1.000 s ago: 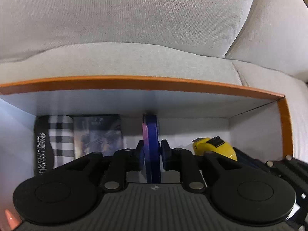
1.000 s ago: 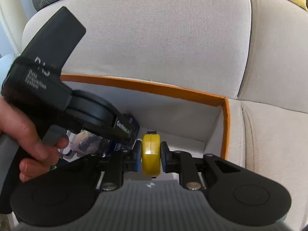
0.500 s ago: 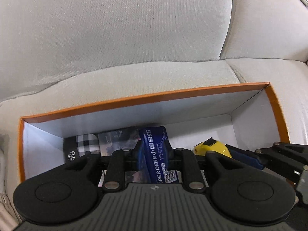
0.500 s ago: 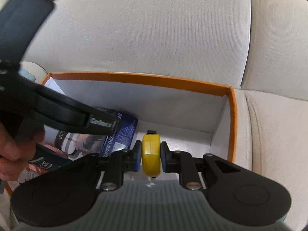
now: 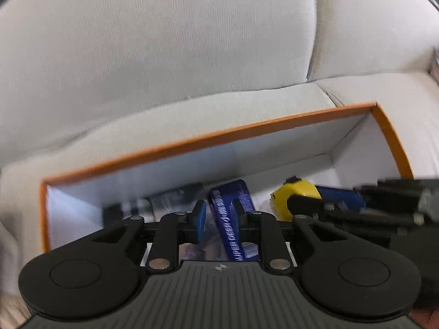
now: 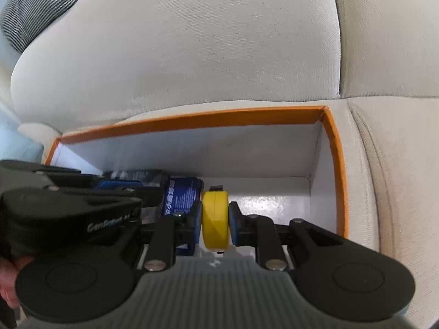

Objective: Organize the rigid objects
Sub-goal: 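Lower and release the blue card with left tool while right tool releases the tape measure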

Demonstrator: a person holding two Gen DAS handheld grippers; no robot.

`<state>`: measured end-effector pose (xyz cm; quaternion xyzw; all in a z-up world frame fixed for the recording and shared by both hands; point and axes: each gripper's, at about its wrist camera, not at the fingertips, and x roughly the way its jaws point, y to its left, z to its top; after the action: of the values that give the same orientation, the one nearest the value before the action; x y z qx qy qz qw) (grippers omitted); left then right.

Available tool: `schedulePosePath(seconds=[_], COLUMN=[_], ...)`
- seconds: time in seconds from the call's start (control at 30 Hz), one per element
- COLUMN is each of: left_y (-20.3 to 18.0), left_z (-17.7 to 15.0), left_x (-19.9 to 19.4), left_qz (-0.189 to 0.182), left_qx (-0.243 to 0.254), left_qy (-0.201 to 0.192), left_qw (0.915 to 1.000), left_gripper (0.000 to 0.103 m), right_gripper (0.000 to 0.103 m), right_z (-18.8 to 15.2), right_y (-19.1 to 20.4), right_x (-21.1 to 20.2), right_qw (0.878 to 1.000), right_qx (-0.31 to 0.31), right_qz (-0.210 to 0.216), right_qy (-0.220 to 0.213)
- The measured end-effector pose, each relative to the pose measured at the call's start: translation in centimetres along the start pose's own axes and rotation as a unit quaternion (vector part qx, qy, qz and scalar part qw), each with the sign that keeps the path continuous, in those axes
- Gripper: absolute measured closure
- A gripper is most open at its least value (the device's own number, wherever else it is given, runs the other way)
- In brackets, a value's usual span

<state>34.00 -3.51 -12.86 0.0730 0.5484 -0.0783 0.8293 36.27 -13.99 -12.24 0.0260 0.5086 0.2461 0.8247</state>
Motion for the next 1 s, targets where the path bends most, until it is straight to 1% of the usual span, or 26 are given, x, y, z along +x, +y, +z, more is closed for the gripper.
schedulePosePath(seconds=[0.07,0.1,0.17,0.23,0.3,0.47,0.53,0.63,0.67,0.83,0.87,0.93,1.0], left_y=[-0.3,-0.3,0.2,0.5,0.5,0.4,0.4,0.4,0.4,0.0,0.0,0.2,0.4], left_z=[-0.1,-0.1,-0.2,-0.3,-0.2,-0.2,-0.3,-1.0,-1.1,-1.6,-1.8,-1.6,-1.7], left_x=[-0.3,-0.3,-0.1,0.1,-0.1,-0.9,-1.1,-1.1,-1.2,-1.4,-1.4,-1.1,-1.1], left_qz=[0.013,0.015,0.008,0.004,0.003,-0.002,-0.001,0.002,0.001,0.003,0.003,0.004,0.003], left_qx=[0.031,0.039,0.033,0.028,0.033,0.042,0.046,0.046,0.047,0.059,0.064,0.065,0.059], left_qy=[-0.009,-0.009,-0.006,-0.004,-0.008,-0.021,-0.023,-0.024,-0.024,-0.029,-0.029,-0.029,-0.028], left_qw=[0.9994,0.9991,0.9994,0.9996,0.9994,0.9989,0.9987,0.9986,0.9986,0.9978,0.9975,0.9974,0.9979], left_gripper=[0.081,0.081,0.081,0.081,0.081,0.081,0.081,0.081,0.081,0.081,0.080,0.079,0.079], right_gripper=[0.083,0.083,0.083,0.083,0.083,0.078,0.078,0.067,0.066,0.065,0.059,0.050,0.049], right_z=[0.8,1.5,1.9,2.1,1.9,1.7,1.8,1.9,1.9,1.7,1.6,1.4,1.1], right_y=[-0.8,-1.5,-1.9,-2.0,-1.9,-1.0,-0.5,0.5,0.8,1.1,1.2,1.6,2.1], right_x=[0.4,0.8,1.2,1.9,2.5,2.9,2.8,2.4,2.3,2.9,3.0,3.1,3.4], right_qw=[1.000,0.999,0.998,0.997,0.998,0.999,0.999,0.997,0.995,0.988,0.986,0.978,0.968], right_qx=[0.024,0.037,0.061,0.070,0.066,0.030,0.007,-0.051,-0.074,-0.142,-0.156,-0.193,-0.234], right_qz=[0.004,0.007,0.015,0.019,0.016,-0.016,-0.031,-0.057,-0.058,-0.038,-0.033,-0.027,-0.030], right_qy=[-0.004,-0.008,-0.014,-0.003,0.007,0.010,0.012,0.010,0.014,0.051,0.057,0.074,0.090])
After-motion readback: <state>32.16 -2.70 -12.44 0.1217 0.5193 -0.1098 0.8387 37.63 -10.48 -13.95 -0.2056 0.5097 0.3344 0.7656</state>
